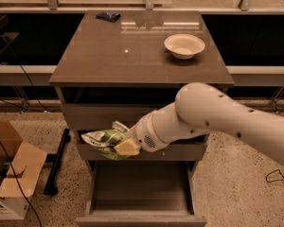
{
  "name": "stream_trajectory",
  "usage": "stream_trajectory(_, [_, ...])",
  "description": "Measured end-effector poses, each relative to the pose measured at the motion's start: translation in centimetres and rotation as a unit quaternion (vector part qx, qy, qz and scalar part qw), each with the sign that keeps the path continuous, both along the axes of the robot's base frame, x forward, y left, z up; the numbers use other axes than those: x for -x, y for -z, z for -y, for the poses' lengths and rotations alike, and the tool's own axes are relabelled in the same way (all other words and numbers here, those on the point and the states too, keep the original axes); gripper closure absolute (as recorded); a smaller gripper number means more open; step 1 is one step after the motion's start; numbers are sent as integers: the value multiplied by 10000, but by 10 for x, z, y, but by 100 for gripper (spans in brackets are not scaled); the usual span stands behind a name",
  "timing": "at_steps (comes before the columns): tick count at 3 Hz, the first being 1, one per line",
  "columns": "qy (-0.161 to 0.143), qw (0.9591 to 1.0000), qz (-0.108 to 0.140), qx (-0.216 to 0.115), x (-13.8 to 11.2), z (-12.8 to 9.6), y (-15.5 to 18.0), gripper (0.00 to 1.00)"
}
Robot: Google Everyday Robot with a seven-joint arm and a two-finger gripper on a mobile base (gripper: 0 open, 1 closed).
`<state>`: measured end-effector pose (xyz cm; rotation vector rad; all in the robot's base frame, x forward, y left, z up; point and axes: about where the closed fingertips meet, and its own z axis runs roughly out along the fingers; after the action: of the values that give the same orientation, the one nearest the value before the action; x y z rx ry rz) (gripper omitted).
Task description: Place green jalapeno chip bag into bottom drawer
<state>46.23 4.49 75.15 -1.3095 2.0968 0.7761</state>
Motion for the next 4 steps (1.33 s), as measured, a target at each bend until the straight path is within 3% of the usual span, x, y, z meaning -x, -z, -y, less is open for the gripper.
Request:
stream_trajectory(1, [230, 9976, -442, -480, -28, -22, 97, 100])
stream_trajectory(2, [208, 9968, -581, -508, -23, -23, 106, 100])
stream_trajectory(3, [203, 9970, -553, -496, -23, -23, 104, 100])
stream_trajectory(4, [606, 9944, -863, -79, -31, -10, 144, 100])
